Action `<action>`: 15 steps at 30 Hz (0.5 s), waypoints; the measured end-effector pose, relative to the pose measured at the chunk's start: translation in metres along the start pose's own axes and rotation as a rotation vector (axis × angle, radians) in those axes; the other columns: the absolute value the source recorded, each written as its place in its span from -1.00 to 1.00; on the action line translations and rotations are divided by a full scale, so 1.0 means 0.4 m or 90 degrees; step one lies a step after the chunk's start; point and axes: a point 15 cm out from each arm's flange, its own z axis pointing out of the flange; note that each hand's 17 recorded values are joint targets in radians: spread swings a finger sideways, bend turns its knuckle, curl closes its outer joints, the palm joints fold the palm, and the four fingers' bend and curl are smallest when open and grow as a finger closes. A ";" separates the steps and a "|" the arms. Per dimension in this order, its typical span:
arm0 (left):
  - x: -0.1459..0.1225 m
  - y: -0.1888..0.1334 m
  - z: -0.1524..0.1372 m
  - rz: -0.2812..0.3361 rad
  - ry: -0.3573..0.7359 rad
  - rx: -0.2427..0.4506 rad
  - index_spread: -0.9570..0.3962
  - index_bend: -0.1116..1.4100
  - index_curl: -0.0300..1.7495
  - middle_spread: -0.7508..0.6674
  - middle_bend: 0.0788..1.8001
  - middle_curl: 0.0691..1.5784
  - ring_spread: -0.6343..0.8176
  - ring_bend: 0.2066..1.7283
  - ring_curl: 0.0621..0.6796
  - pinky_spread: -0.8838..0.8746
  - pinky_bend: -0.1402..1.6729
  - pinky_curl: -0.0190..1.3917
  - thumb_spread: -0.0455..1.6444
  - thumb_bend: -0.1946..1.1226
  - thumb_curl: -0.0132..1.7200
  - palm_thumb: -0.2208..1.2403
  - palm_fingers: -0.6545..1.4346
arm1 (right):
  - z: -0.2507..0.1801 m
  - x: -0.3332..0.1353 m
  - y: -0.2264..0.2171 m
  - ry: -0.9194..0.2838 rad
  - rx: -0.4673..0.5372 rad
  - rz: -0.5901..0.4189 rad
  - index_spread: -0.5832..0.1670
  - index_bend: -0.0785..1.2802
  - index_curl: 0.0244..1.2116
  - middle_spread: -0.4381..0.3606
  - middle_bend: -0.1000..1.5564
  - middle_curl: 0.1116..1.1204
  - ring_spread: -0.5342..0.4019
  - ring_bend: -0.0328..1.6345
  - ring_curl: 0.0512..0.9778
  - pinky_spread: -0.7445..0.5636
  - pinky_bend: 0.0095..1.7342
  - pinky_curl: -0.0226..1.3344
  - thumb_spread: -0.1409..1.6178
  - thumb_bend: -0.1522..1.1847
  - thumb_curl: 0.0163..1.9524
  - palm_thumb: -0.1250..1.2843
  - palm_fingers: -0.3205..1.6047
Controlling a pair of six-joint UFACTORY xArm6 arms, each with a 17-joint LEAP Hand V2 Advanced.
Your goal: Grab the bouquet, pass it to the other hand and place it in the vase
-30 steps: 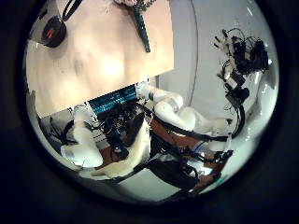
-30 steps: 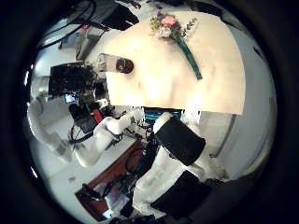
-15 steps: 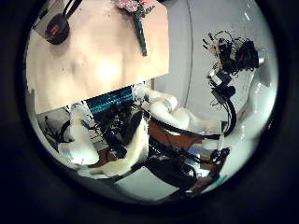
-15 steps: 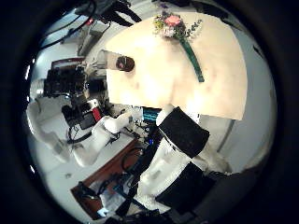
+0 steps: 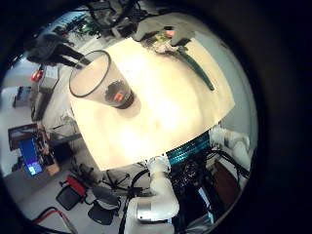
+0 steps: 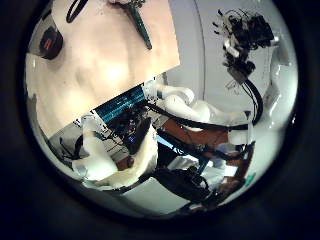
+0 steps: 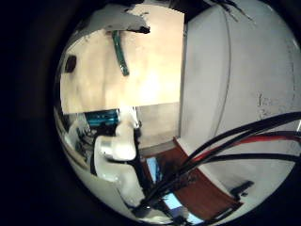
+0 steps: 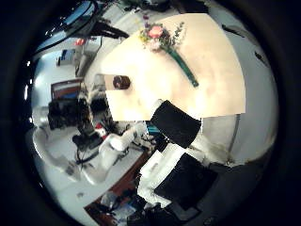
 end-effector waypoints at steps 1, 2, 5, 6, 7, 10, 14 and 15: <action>-0.005 -0.001 0.002 0.006 0.000 -0.001 0.41 -0.62 -0.57 0.61 -0.87 -0.68 0.67 -0.66 -0.52 0.74 -0.44 -0.73 0.38 -0.74 -0.63 -0.25 -0.30 | 0.024 0.000 -0.005 -0.015 -0.012 0.009 0.00 -0.68 -0.61 0.19 -0.40 -0.45 0.11 0.18 -0.69 0.58 0.12 -0.77 0.55 -0.80 -0.71 -0.18 -0.18; -0.011 -0.002 0.003 0.011 0.001 -0.002 0.41 -0.62 -0.57 0.61 -0.87 -0.68 0.67 -0.66 -0.52 0.74 -0.44 -0.73 0.38 -0.74 -0.63 -0.25 -0.30 | 0.064 -0.001 -0.019 -0.039 -0.027 0.021 0.02 -0.68 -0.61 0.19 -0.39 -0.44 0.09 0.19 -0.68 0.56 0.14 -0.77 0.54 -0.80 -0.70 -0.18 -0.19; -0.028 0.001 0.009 0.019 0.003 -0.005 0.41 -0.62 -0.57 0.61 -0.87 -0.68 0.67 -0.67 -0.52 0.74 -0.44 -0.73 0.38 -0.73 -0.63 -0.24 -0.30 | 0.162 0.002 -0.083 -0.092 -0.025 0.057 0.04 -0.68 -0.63 0.20 -0.39 -0.45 0.04 0.26 -0.65 0.50 0.21 -0.77 0.49 -0.80 -0.69 -0.14 -0.18; -0.040 0.002 0.011 0.022 0.004 -0.006 0.41 -0.62 -0.57 0.61 -0.87 -0.68 0.67 -0.67 -0.52 0.74 -0.44 -0.73 0.38 -0.73 -0.63 -0.24 -0.30 | 0.191 0.009 -0.107 -0.102 -0.015 0.070 0.08 -0.67 -0.63 0.20 -0.38 -0.44 0.01 0.29 -0.64 0.47 0.24 -0.78 0.47 -0.80 -0.68 -0.13 -0.18; -0.052 0.003 0.011 0.024 0.004 -0.006 0.41 -0.62 -0.57 0.61 -0.87 -0.68 0.67 -0.67 -0.52 0.74 -0.44 -0.73 0.38 -0.73 -0.62 -0.24 -0.30 | 0.217 0.014 -0.125 -0.109 -0.007 0.081 0.08 -0.67 -0.63 0.20 -0.38 -0.44 0.01 0.29 -0.64 0.47 0.24 -0.78 0.47 -0.80 -0.68 -0.13 -0.18; -0.087 0.007 0.008 0.020 0.006 -0.004 0.41 -0.62 -0.57 0.60 -0.87 -0.68 0.67 -0.67 -0.52 0.74 -0.44 -0.73 0.38 -0.73 -0.62 -0.23 -0.30 | 0.338 0.036 -0.163 -0.127 -0.003 0.120 0.11 -0.66 -0.62 0.21 -0.33 -0.42 -0.03 0.34 -0.61 0.40 0.29 -0.78 0.43 -0.81 -0.67 -0.13 -0.16; -0.112 0.011 0.007 0.001 0.022 -0.001 0.41 -0.61 -0.56 0.60 -0.87 -0.68 0.67 -0.68 -0.52 0.74 -0.45 -0.74 0.39 -0.74 -0.62 -0.23 -0.29 | 0.435 0.054 -0.167 -0.137 -0.021 0.152 0.14 -0.64 -0.61 0.21 -0.29 -0.40 -0.06 0.37 -0.58 0.34 0.34 -0.80 0.41 -0.81 -0.66 -0.14 -0.17; -0.111 0.008 0.008 0.001 0.030 0.002 0.41 -0.61 -0.56 0.60 -0.87 -0.68 0.67 -0.68 -0.52 0.74 -0.46 -0.74 0.39 -0.74 -0.62 -0.23 -0.29 | 0.443 0.056 -0.172 -0.138 -0.023 0.155 0.14 -0.64 -0.60 0.21 -0.28 -0.39 -0.08 0.38 -0.58 0.32 0.35 -0.81 0.40 -0.81 -0.66 -0.14 -0.17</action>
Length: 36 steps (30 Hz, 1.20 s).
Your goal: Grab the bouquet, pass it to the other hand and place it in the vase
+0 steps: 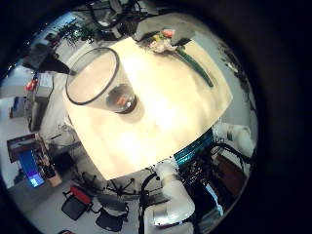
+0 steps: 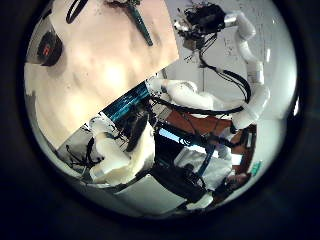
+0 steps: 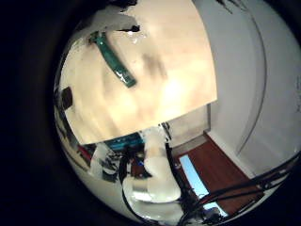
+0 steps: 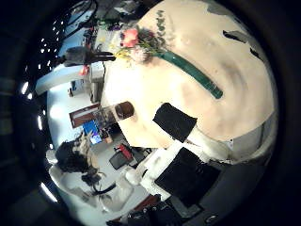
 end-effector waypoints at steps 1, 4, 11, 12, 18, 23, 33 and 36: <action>0.004 -0.004 0.001 0.002 0.007 0.003 0.41 -0.61 -0.56 0.60 -0.87 -0.68 0.67 -0.68 -0.53 0.74 -0.46 -0.74 0.39 -0.74 -0.62 -0.23 -0.29 | 0.007 0.003 -0.009 0.000 0.000 0.004 0.13 -0.64 -0.60 0.21 -0.28 -0.39 -0.08 0.38 -0.58 0.31 0.36 -0.81 0.40 -0.81 -0.65 -0.14 -0.17; 0.025 -0.018 0.017 0.014 0.038 0.004 0.42 -0.61 -0.56 0.59 -0.87 -0.68 0.67 -0.68 -0.52 0.74 -0.46 -0.74 0.39 -0.74 -0.62 -0.23 -0.28 | 0.012 0.008 -0.048 -0.001 0.023 0.009 0.15 -0.63 -0.59 0.20 -0.27 -0.39 -0.09 0.38 -0.57 0.28 0.39 -0.83 0.39 -0.82 -0.65 -0.15 -0.21; 0.057 -0.054 0.085 0.029 0.076 0.005 0.43 -0.61 -0.56 0.59 -0.87 -0.68 0.67 -0.68 -0.52 0.73 -0.47 -0.74 0.40 -0.74 -0.63 -0.23 -0.28 | 0.167 0.064 -0.055 0.010 0.004 0.036 0.20 -0.62 -0.54 0.32 -0.29 -0.40 0.00 0.35 -0.58 0.29 0.45 -0.86 0.35 -0.81 -0.65 -0.19 -0.29; 0.058 -0.058 0.092 0.031 0.075 0.004 0.43 -0.61 -0.56 0.59 -0.87 -0.68 0.67 -0.69 -0.52 0.73 -0.47 -0.74 0.40 -0.74 -0.63 -0.23 -0.28 | 0.177 0.066 -0.060 0.011 0.006 0.036 0.21 -0.62 -0.54 0.33 -0.29 -0.40 0.00 0.35 -0.58 0.30 0.46 -0.86 0.35 -0.81 -0.64 -0.19 -0.29; 0.056 -0.074 0.110 0.033 0.064 -0.003 0.43 -0.61 -0.56 0.59 -0.88 -0.68 0.67 -0.69 -0.52 0.73 -0.47 -0.74 0.40 -0.74 -0.63 -0.23 -0.28 | 0.230 0.056 -0.085 0.019 -0.024 0.030 0.23 -0.62 -0.52 0.36 -0.26 -0.39 0.02 0.35 -0.58 0.32 0.47 -0.90 0.33 -0.79 -0.63 -0.13 -0.30; 0.057 -0.070 0.113 0.034 0.062 -0.005 0.43 -0.61 -0.56 0.59 -0.88 -0.69 0.67 -0.69 -0.52 0.73 -0.47 -0.74 0.40 -0.73 -0.63 -0.23 -0.28 | 0.258 0.035 -0.112 0.027 -0.038 0.021 0.23 -0.63 -0.50 0.35 -0.23 -0.38 0.03 0.36 -0.58 0.33 0.47 -0.94 0.32 -0.81 -0.62 -0.09 -0.30; 0.059 -0.070 0.137 0.035 0.067 -0.023 0.43 -0.61 -0.56 0.59 -0.88 -0.69 0.67 -0.68 -0.52 0.73 -0.47 -0.74 0.40 -0.74 -0.63 -0.22 -0.28 | 0.302 -0.013 -0.191 0.041 -0.038 0.003 0.23 -0.62 -0.48 0.29 -0.18 -0.35 -0.01 0.39 -0.55 0.31 0.48 -0.98 0.32 -0.81 -0.60 -0.06 -0.30; 0.059 -0.068 0.143 0.034 0.068 -0.026 0.43 -0.61 -0.56 0.59 -0.88 -0.69 0.67 -0.69 -0.53 0.73 -0.47 -0.74 0.40 -0.74 -0.63 -0.22 -0.28 | 0.320 -0.023 -0.194 0.045 -0.048 -0.002 0.23 -0.62 -0.47 0.27 -0.17 -0.34 -0.02 0.40 -0.54 0.30 0.48 -0.98 0.32 -0.81 -0.60 -0.06 -0.30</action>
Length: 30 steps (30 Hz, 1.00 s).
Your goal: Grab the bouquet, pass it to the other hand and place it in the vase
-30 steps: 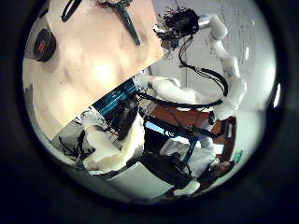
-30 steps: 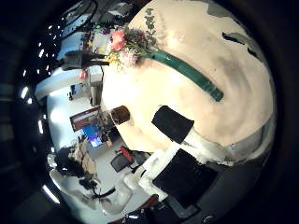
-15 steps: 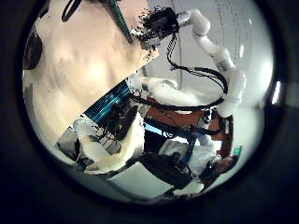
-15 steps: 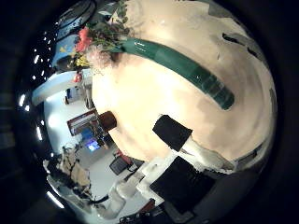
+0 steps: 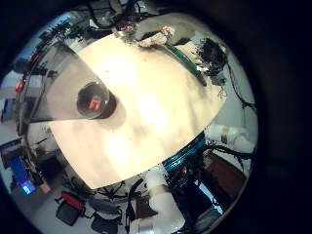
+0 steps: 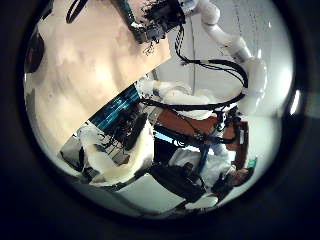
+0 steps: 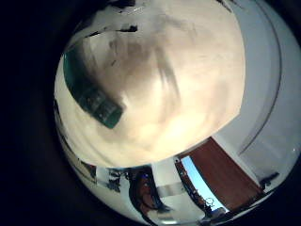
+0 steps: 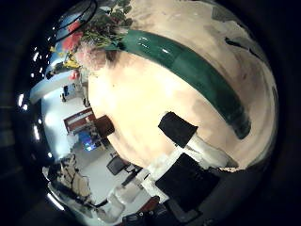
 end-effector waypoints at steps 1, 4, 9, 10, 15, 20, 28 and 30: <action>0.000 0.000 0.001 0.000 0.000 0.000 0.43 -0.61 -0.56 0.59 -0.88 -0.69 0.68 -0.69 -0.53 0.73 -0.47 -0.74 0.40 -0.73 -0.62 -0.22 -0.28 | 0.002 -0.004 -0.003 0.001 -0.001 -0.002 0.23 -0.62 -0.47 0.27 -0.17 -0.34 -0.02 0.40 -0.54 0.30 0.48 -0.98 0.32 -0.81 -0.60 -0.06 -0.30; -0.001 0.000 0.003 -0.001 0.001 -0.002 0.43 -0.61 -0.56 0.60 -0.88 -0.69 0.68 -0.69 -0.53 0.73 -0.47 -0.74 0.40 -0.73 -0.62 -0.22 -0.28 | 0.017 -0.017 -0.009 0.006 -0.011 -0.008 0.23 -0.62 -0.46 0.25 -0.15 -0.33 -0.03 0.39 -0.54 0.30 0.48 -0.98 0.31 -0.81 -0.60 -0.06 -0.29; 0.001 0.000 0.002 0.001 0.001 -0.003 0.43 -0.61 -0.56 0.61 -0.88 -0.69 0.68 -0.69 -0.53 0.73 -0.47 -0.74 0.40 -0.74 -0.62 -0.22 -0.28 | 0.041 -0.015 -0.028 0.024 -0.025 -0.015 0.25 -0.62 -0.45 0.23 -0.13 -0.32 -0.04 0.40 -0.54 0.27 0.47 -0.98 0.32 -0.80 -0.60 -0.02 -0.30; 0.002 0.001 0.000 0.001 0.001 -0.002 0.43 -0.61 -0.56 0.61 -0.88 -0.69 0.68 -0.69 -0.53 0.73 -0.47 -0.74 0.40 -0.74 -0.62 -0.22 -0.28 | 0.047 -0.009 -0.034 0.035 -0.029 -0.013 0.25 -0.61 -0.44 0.22 -0.12 -0.32 -0.04 0.40 -0.54 0.26 0.45 -0.98 0.32 -0.80 -0.59 0.01 -0.30; 0.004 -0.001 -0.008 0.000 -0.002 0.002 0.43 -0.61 -0.56 0.61 -0.88 -0.69 0.68 -0.70 -0.53 0.73 -0.47 -0.74 0.40 -0.74 -0.62 -0.22 -0.28 | 0.060 0.011 -0.051 0.072 -0.026 -0.011 0.23 -0.60 -0.42 0.17 -0.09 -0.30 -0.05 0.39 -0.54 0.25 0.42 -0.98 0.32 -0.79 -0.58 0.10 -0.29; -0.010 0.007 -0.010 -0.009 -0.016 -0.004 0.43 -0.61 -0.56 0.61 -0.88 -0.69 0.69 -0.70 -0.53 0.73 -0.48 -0.74 0.40 -0.74 -0.62 -0.22 -0.27 | 0.059 0.008 -0.082 0.079 -0.011 -0.011 0.19 -0.59 -0.39 0.09 -0.07 -0.28 -0.09 0.40 -0.53 0.23 0.39 -0.98 0.31 -0.80 -0.56 0.15 -0.25; -0.005 0.017 -0.014 -0.011 -0.019 -0.001 0.43 -0.61 -0.56 0.61 -0.88 -0.69 0.69 -0.70 -0.53 0.73 -0.48 -0.74 0.40 -0.74 -0.62 -0.22 -0.27 | 0.064 -0.012 -0.088 0.099 -0.010 -0.033 0.01 -0.58 -0.36 -0.15 0.02 -0.22 -0.31 0.47 -0.48 -0.04 0.43 -0.97 0.29 -0.80 -0.54 0.25 0.00; -0.006 0.015 -0.012 -0.011 -0.019 -0.001 0.43 -0.61 -0.56 0.61 -0.88 -0.69 0.69 -0.70 -0.54 0.73 -0.48 -0.75 0.40 -0.74 -0.62 -0.22 -0.27 | 0.065 -0.013 -0.088 0.112 -0.009 -0.041 -0.09 -0.55 -0.33 -0.24 0.08 -0.18 -0.39 0.49 -0.46 -0.16 0.43 -0.97 0.28 -0.80 -0.54 0.28 0.15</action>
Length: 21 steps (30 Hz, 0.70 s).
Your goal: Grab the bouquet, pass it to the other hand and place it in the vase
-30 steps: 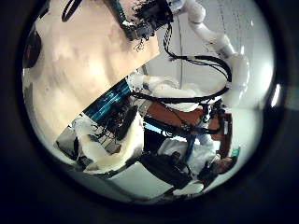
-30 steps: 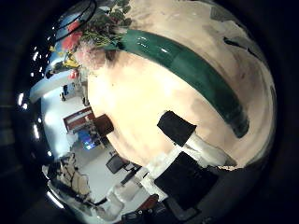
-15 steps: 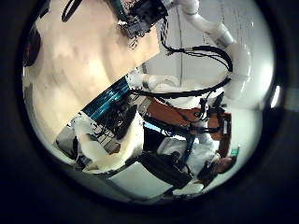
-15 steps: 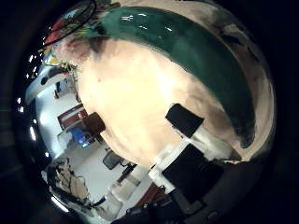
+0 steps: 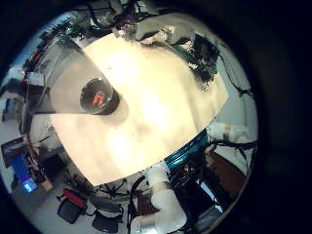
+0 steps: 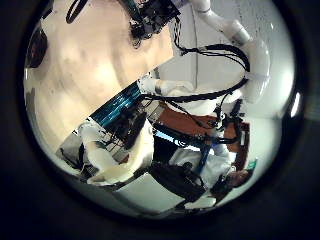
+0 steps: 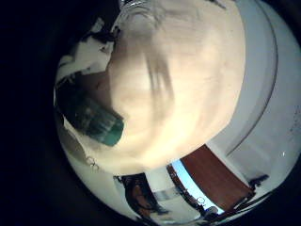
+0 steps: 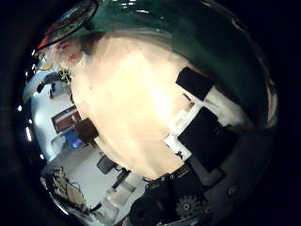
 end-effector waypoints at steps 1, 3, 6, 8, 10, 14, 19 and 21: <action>-0.001 -0.001 0.001 0.000 0.001 -0.001 0.43 -0.61 -0.55 0.61 -0.88 -0.69 0.69 -0.70 -0.54 0.73 -0.48 -0.75 0.40 -0.74 -0.62 -0.22 -0.27 | 0.001 0.000 0.000 0.001 0.000 -0.001 -0.15 -0.53 -0.32 -0.29 0.11 -0.16 -0.40 0.49 -0.44 -0.23 0.43 -0.97 0.28 -0.80 -0.54 0.29 0.24; -0.002 -0.002 0.003 -0.002 0.001 -0.003 0.43 -0.61 -0.55 0.61 -0.88 -0.69 0.69 -0.70 -0.54 0.73 -0.48 -0.75 0.40 -0.74 -0.62 -0.22 -0.27 | 0.001 0.001 0.000 0.001 0.000 -0.001 -0.23 -0.49 -0.30 -0.35 0.12 -0.15 -0.42 0.49 -0.43 -0.35 0.44 -0.95 0.27 -0.79 -0.53 0.31 0.38; -0.001 -0.001 0.002 -0.002 0.001 -0.002 0.43 -0.61 -0.55 0.61 -0.88 -0.70 0.69 -0.70 -0.54 0.73 -0.48 -0.75 0.40 -0.74 -0.62 -0.22 -0.27 | 0.000 0.003 0.000 0.002 0.000 -0.002 -0.40 -0.14 -0.11 -0.39 0.23 -0.06 -0.39 0.48 -0.34 -0.48 0.42 -0.88 0.26 -0.79 -0.52 0.38 0.67; 0.000 0.001 -0.001 -0.003 0.001 -0.001 0.43 -0.61 -0.55 0.61 -0.88 -0.70 0.69 -0.70 -0.54 0.73 -0.48 -0.75 0.40 -0.74 -0.62 -0.22 -0.27 | -0.004 0.006 -0.002 0.004 0.003 -0.004 -0.42 0.00 -0.03 -0.39 0.28 -0.01 -0.37 0.49 -0.31 -0.47 0.45 -0.84 0.25 -0.79 -0.51 0.39 0.72; 0.004 0.002 -0.004 -0.002 0.000 0.002 0.43 -0.61 -0.55 0.61 -0.88 -0.70 0.69 -0.70 -0.54 0.73 -0.48 -0.75 0.40 -0.74 -0.62 -0.22 -0.27 | -0.015 0.012 -0.004 0.003 0.010 -0.006 -0.42 0.19 0.08 -0.37 0.35 0.05 -0.34 0.54 -0.25 -0.43 0.51 -0.79 0.25 -0.79 -0.50 0.42 0.71; 0.006 0.001 -0.007 -0.001 0.001 0.005 0.43 -0.61 -0.55 0.60 -0.88 -0.70 0.69 -0.70 -0.54 0.73 -0.48 -0.75 0.40 -0.74 -0.62 -0.22 -0.27 | -0.053 0.027 -0.027 -0.005 0.049 -0.003 -0.37 0.49 0.27 -0.35 0.50 0.18 -0.30 0.64 -0.12 -0.32 0.65 -0.66 0.24 -0.77 -0.47 0.52 0.65; 0.003 0.001 -0.004 -0.004 0.000 0.001 0.43 -0.61 -0.55 0.60 -0.88 -0.70 0.69 -0.70 -0.54 0.73 -0.48 -0.74 0.40 -0.74 -0.62 -0.22 -0.27 | -0.121 0.085 -0.041 -0.026 0.096 0.009 -0.28 0.64 0.36 -0.31 0.61 0.26 -0.29 0.72 -0.02 -0.25 0.72 -0.58 0.24 -0.69 -0.40 0.71 0.60; 0.007 0.001 -0.007 -0.007 0.001 0.004 0.43 -0.61 -0.55 0.60 -0.88 -0.70 0.69 -0.70 -0.54 0.73 -0.48 -0.74 0.40 -0.74 -0.62 -0.22 -0.27 | -0.152 0.103 -0.035 -0.030 0.108 0.017 -0.23 0.70 0.40 -0.29 0.66 0.28 -0.27 0.74 0.03 -0.22 0.75 -0.54 0.23 -0.67 -0.37 0.77 0.57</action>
